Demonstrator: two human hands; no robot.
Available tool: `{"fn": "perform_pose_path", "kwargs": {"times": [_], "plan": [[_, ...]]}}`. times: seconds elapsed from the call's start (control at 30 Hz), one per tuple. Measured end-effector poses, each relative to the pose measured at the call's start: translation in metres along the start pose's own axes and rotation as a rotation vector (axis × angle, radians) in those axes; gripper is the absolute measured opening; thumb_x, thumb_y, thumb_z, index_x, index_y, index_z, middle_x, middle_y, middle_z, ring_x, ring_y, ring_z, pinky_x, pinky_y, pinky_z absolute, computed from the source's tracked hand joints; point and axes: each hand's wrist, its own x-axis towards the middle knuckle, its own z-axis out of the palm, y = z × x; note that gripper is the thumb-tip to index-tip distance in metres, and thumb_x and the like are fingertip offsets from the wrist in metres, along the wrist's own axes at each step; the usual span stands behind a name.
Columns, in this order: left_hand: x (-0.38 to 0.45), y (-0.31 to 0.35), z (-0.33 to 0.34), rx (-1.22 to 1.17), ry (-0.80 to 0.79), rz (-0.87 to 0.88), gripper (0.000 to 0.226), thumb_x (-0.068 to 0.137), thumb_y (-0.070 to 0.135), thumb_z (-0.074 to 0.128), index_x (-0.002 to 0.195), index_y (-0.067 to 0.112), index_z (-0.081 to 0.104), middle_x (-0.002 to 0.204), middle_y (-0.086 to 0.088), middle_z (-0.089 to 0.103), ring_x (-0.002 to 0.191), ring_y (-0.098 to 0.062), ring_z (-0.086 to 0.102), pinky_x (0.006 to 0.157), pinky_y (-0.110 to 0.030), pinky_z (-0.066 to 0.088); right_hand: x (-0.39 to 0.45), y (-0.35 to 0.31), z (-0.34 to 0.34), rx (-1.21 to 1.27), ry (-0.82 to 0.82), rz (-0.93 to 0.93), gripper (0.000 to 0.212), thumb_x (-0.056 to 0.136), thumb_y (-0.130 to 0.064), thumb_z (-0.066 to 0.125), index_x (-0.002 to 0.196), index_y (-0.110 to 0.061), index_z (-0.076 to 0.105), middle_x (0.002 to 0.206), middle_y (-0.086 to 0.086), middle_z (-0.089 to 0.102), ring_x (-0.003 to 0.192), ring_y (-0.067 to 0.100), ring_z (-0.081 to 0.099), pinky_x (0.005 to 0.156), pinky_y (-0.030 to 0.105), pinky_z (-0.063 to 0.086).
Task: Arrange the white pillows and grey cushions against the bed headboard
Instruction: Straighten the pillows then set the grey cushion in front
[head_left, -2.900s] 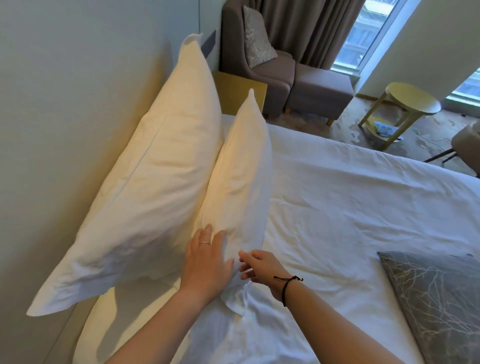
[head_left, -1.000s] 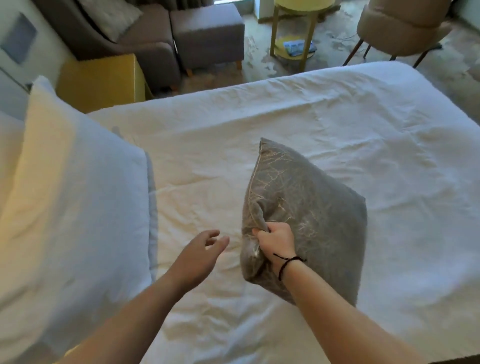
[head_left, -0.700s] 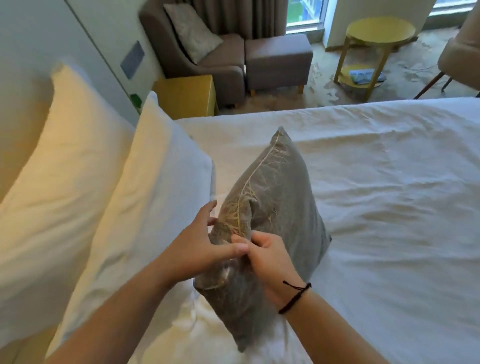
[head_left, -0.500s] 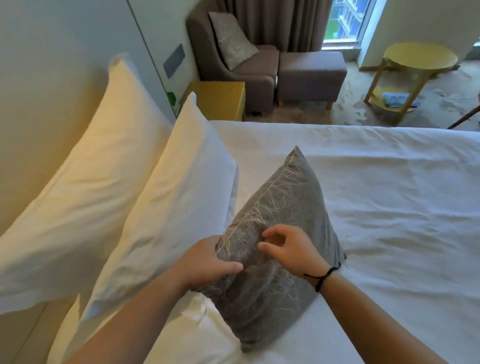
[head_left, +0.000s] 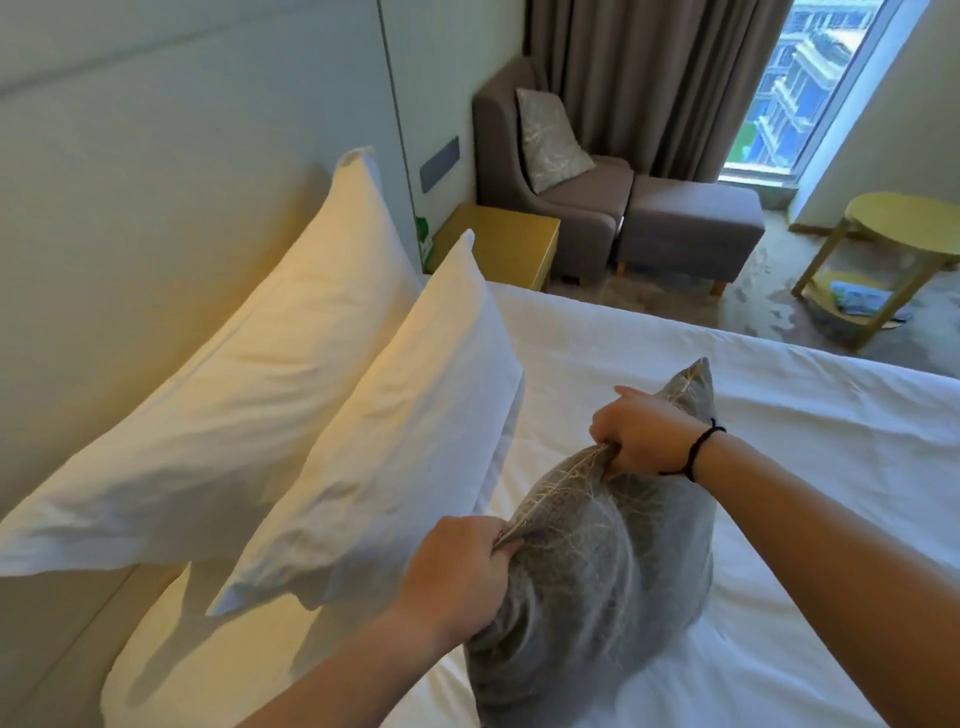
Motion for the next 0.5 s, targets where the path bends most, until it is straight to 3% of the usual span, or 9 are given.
{"fn": "perform_pose_path", "kwargs": {"times": [0.13,0.2,0.27,0.33,0.4,0.43,0.5], "plan": [[0.009,-0.001,-0.047,-0.076,0.195,0.037,0.044,0.093,0.045,0.052,0.058,0.019,0.045,0.053,0.0,0.052,0.053,-0.016,0.05,0.055,-0.038,0.041,0.025,-0.001,-0.065,-0.002,0.222,-0.054,0.02,0.083,-0.027,0.063,0.067,-0.032,0.054,0.073,-0.014,0.049,0.075,0.009,0.048,0.121,0.044,0.006],[0.023,-0.004,-0.072,-0.041,0.247,0.003,0.049,0.093,0.049,0.053,0.056,0.017,0.045,0.049,0.0,0.049,0.048,-0.015,0.048,0.048,-0.035,0.037,0.046,-0.005,-0.094,0.109,0.429,-0.053,0.012,0.085,-0.031,0.062,0.075,-0.034,0.065,0.082,-0.017,0.055,0.086,0.014,0.053,0.115,0.045,0.017],[0.041,-0.01,-0.091,0.086,0.209,-0.062,0.048,0.095,0.052,0.052,0.058,0.021,0.051,0.05,0.004,0.05,0.048,-0.012,0.049,0.048,-0.032,0.038,0.069,-0.024,-0.106,0.205,0.551,-0.035,0.017,0.09,-0.036,0.058,0.096,-0.034,0.074,0.1,-0.012,0.064,0.101,0.02,0.055,0.107,0.044,0.027],[0.055,-0.022,-0.099,0.186,0.16,-0.17,0.03,0.096,0.052,0.051,0.091,0.028,0.069,0.083,0.006,0.07,0.08,-0.019,0.065,0.069,-0.035,0.052,0.091,-0.055,-0.091,0.28,0.451,0.005,0.033,0.094,-0.043,0.052,0.122,-0.031,0.065,0.129,-0.004,0.06,0.121,0.023,0.05,0.109,0.047,0.028],[0.058,-0.04,-0.094,0.202,0.112,-0.282,0.038,0.094,0.051,0.053,0.125,0.03,0.06,0.118,0.005,0.067,0.111,-0.023,0.061,0.09,-0.039,0.051,0.106,-0.095,-0.051,0.443,0.156,0.08,0.057,0.093,-0.056,0.049,0.145,-0.033,0.04,0.155,0.002,0.034,0.139,0.028,0.035,0.113,0.054,0.026],[0.054,-0.052,-0.087,0.187,0.082,-0.316,0.044,0.092,0.053,0.054,0.13,0.031,0.055,0.125,0.005,0.063,0.116,-0.023,0.058,0.092,-0.039,0.05,0.111,-0.114,-0.029,0.541,0.029,0.112,0.068,0.091,-0.062,0.047,0.151,-0.037,0.025,0.161,0.003,0.018,0.144,0.031,0.027,0.114,0.057,0.027],[0.038,-0.076,-0.073,0.164,0.036,-0.368,0.058,0.089,0.059,0.052,0.14,0.031,0.046,0.137,0.006,0.057,0.124,-0.021,0.054,0.093,-0.037,0.048,0.117,-0.142,0.01,0.741,-0.047,0.181,0.079,0.089,-0.067,0.046,0.151,-0.046,0.003,0.164,0.003,-0.006,0.148,0.036,0.014,0.114,0.059,0.026]]}}
